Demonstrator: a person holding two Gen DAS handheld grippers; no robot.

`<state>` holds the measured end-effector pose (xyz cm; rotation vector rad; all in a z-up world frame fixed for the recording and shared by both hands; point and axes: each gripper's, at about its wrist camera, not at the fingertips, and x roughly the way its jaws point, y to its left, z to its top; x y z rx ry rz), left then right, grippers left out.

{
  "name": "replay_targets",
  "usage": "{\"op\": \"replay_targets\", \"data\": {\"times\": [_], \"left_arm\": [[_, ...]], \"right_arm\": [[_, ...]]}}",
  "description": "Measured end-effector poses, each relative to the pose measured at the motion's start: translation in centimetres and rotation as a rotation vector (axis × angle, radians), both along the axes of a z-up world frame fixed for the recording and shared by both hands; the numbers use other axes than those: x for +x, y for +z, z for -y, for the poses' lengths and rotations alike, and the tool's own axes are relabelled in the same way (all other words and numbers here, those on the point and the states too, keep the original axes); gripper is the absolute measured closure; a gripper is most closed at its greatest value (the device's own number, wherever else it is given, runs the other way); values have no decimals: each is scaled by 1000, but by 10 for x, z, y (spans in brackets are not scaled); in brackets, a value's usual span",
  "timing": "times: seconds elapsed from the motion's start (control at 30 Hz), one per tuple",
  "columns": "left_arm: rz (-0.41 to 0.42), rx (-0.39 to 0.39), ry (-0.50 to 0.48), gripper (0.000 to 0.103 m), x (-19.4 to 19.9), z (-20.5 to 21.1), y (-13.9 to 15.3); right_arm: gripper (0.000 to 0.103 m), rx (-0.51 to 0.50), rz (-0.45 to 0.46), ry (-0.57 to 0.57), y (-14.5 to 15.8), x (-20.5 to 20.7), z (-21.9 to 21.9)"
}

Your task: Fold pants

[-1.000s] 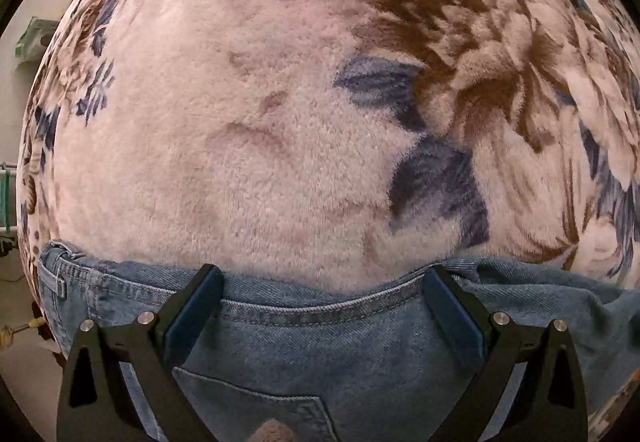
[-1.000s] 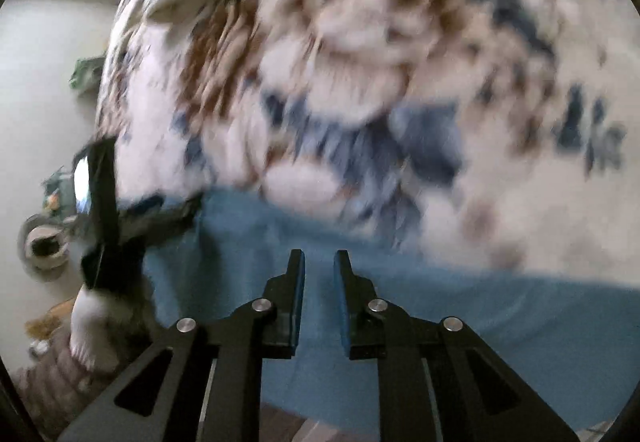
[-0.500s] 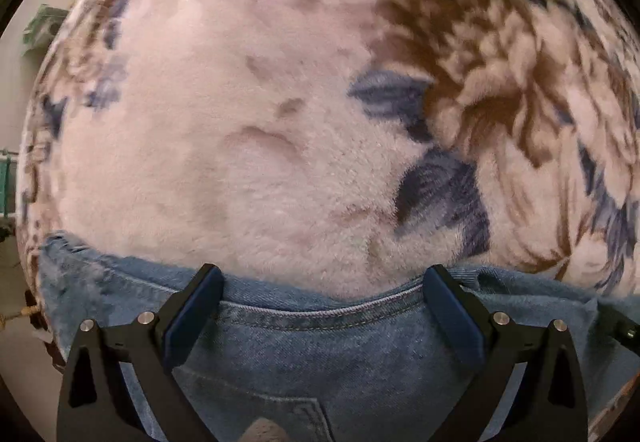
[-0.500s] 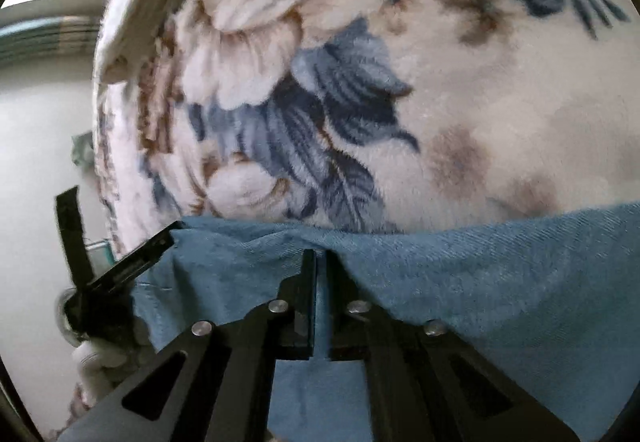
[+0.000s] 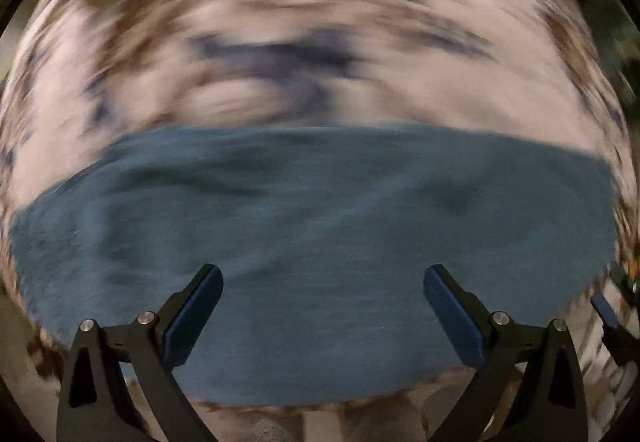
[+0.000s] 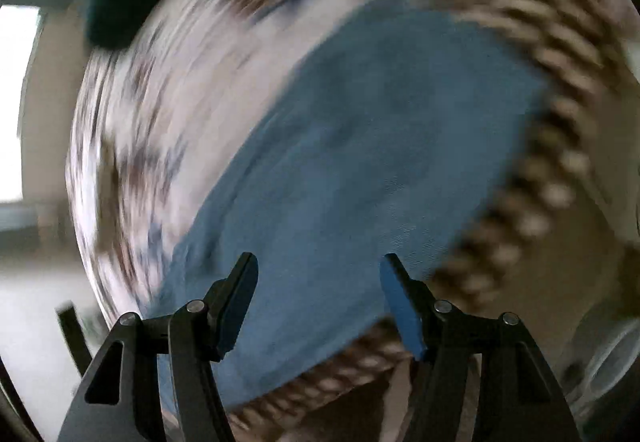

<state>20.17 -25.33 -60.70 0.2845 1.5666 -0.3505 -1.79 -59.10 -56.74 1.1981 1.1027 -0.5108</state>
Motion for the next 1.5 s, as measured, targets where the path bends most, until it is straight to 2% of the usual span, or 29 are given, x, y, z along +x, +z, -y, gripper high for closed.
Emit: {"op": "replay_targets", "data": {"times": [0.13, 0.2, 0.27, 0.33, 0.47, 0.6, 0.67, 0.73, 0.77, 0.8, 0.87, 1.03, 1.13, 1.3, 1.4, 1.5], "left_arm": [[-24, 3, -138, 0, -20, 80, -22], [-16, 35, -186, 0, -22, 106, -36], [-53, 78, -197, 0, -20, 120, -57], [-106, 101, -165, 0, -12, 121, -76], [-138, 99, -136, 0, -3, 118, -84], [-131, 109, -139, 0, -6, 122, -86], [-134, 116, -138, 0, -8, 132, -89], [-141, 118, -136, 0, -7, 134, -90], [-144, 118, -135, 0, -7, 136, -91], [-145, 119, -136, 0, 3, 144, -99], [-145, 121, -136, 0, 2, 154, -96], [-151, 121, -139, 0, 6, 150, -100], [-153, 117, -144, 0, 10, 147, -103], [-145, 110, -147, 0, 11, 141, -106], [-141, 111, -147, 0, 8, 142, -104], [-140, 112, -151, 0, 7, 144, -104]], "right_arm": [[37, 20, 42, -195, -15, -59, 50], [37, 29, 69, -236, -27, -73, 71], [37, 47, 85, -252, -41, -80, 90], [37, 65, 82, -251, -58, -78, 98], [37, 103, 49, -228, -91, -68, 103], [37, 82, 63, -229, -94, -65, 100], [40, 89, 112, -237, -92, -67, 94], [44, 120, 241, -235, -87, -63, 85], [44, 124, 273, -214, -84, -59, 82], [44, 131, 289, -185, -83, -54, 79], [44, 121, 247, -147, -87, -44, 75], [44, 194, 303, -162, -105, -37, 69], [46, 72, 219, -139, -93, -38, 67], [47, -39, 134, -265, -94, -62, 76], [47, -45, 135, -250, -102, -58, 79], [47, -113, 92, -212, -97, -53, 76]]}}
